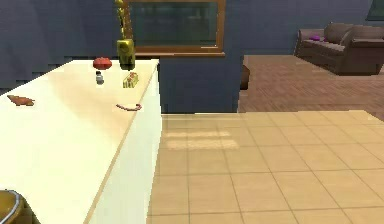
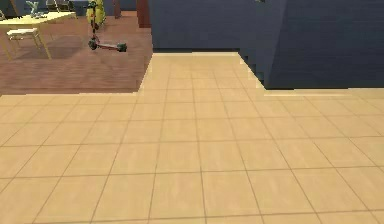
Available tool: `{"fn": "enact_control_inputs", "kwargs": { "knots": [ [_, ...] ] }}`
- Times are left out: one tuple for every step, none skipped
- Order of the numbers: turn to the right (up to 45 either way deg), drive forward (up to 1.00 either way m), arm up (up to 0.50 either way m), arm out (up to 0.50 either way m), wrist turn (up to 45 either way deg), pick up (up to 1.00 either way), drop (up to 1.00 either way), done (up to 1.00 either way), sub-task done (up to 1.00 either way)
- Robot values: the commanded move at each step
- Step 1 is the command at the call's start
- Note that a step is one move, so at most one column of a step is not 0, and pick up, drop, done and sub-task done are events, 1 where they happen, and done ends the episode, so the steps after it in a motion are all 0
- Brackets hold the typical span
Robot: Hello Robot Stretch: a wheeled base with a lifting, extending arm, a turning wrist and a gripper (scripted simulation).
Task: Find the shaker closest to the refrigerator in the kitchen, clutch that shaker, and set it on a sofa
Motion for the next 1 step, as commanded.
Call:
{"fn": "enact_control_inputs", "kwargs": {
  "knots": [
    [-45.0, 0.00, 0.00, 0.00, 0.0, 0.00, 0.00, 0.00, 0.00]
  ]
}}
